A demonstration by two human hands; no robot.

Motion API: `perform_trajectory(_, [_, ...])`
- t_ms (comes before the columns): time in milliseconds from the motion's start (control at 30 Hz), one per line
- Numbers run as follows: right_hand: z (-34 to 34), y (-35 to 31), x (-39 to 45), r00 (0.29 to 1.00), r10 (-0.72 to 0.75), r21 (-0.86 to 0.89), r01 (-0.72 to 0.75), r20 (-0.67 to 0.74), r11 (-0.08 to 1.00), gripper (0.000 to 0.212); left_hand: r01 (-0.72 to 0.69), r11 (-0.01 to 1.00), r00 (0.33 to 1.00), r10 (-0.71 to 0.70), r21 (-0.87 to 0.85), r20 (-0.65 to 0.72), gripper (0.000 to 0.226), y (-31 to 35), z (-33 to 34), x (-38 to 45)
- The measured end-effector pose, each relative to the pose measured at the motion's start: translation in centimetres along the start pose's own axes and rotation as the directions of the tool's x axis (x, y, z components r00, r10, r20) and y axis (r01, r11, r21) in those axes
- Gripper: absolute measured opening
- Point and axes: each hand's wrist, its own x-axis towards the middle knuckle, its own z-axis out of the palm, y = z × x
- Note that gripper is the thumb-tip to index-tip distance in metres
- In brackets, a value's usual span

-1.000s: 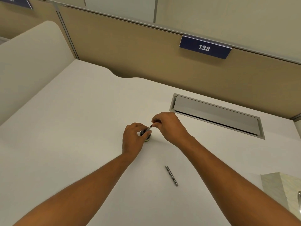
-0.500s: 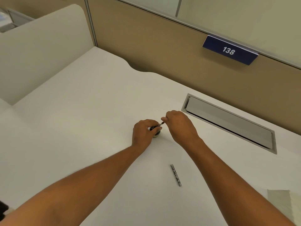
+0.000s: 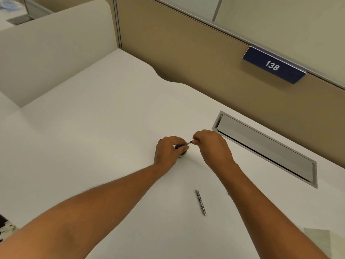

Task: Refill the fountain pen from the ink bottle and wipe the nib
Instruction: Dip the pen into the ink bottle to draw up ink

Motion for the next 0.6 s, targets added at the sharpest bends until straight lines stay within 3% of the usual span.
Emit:
perform_trajectory(133, [0.1,-0.3,0.4,0.999,-0.002,-0.051,0.004,0.04,0.999,0.018,-0.012,1.0,1.0,0.012,0.006,-0.004,0.009,-0.1,0.0,0.0])
perform_trajectory(233, [-0.8,-1.2,0.0,0.998,-0.054,-0.135,0.058,0.032,0.989,0.002,0.003,1.0,1.0,-0.003,-0.003,0.001,0.009,-0.1,0.0,0.0])
perform_trajectory(300, [-0.9,-1.3,-0.3,0.997,-0.069,-0.147,0.066,-0.018,0.987,0.027,-0.002,1.0,1.0,0.002,0.013,0.002,0.009,-0.2,0.0,0.1])
perform_trajectory(367, [-0.7,-1.0,-0.2,0.998,-0.055,-0.13,0.05,-0.035,0.99,0.031,-0.001,1.0,1.0,0.001,0.026,0.001,0.009,-0.2,0.0,0.1])
perform_trajectory(467, [-0.1,-0.4,0.0,0.997,-0.055,-0.097,0.048,-0.062,0.994,0.007,0.009,1.0,1.0,-0.009,0.022,-0.005,0.01,-0.2,0.1,0.1])
perform_trajectory(600, [-0.2,-0.2,-0.1,0.999,0.01,0.047,-0.008,-0.045,0.999,0.015,0.01,1.0,1.0,-0.009,0.029,-0.005,0.01,-0.3,0.1,0.2])
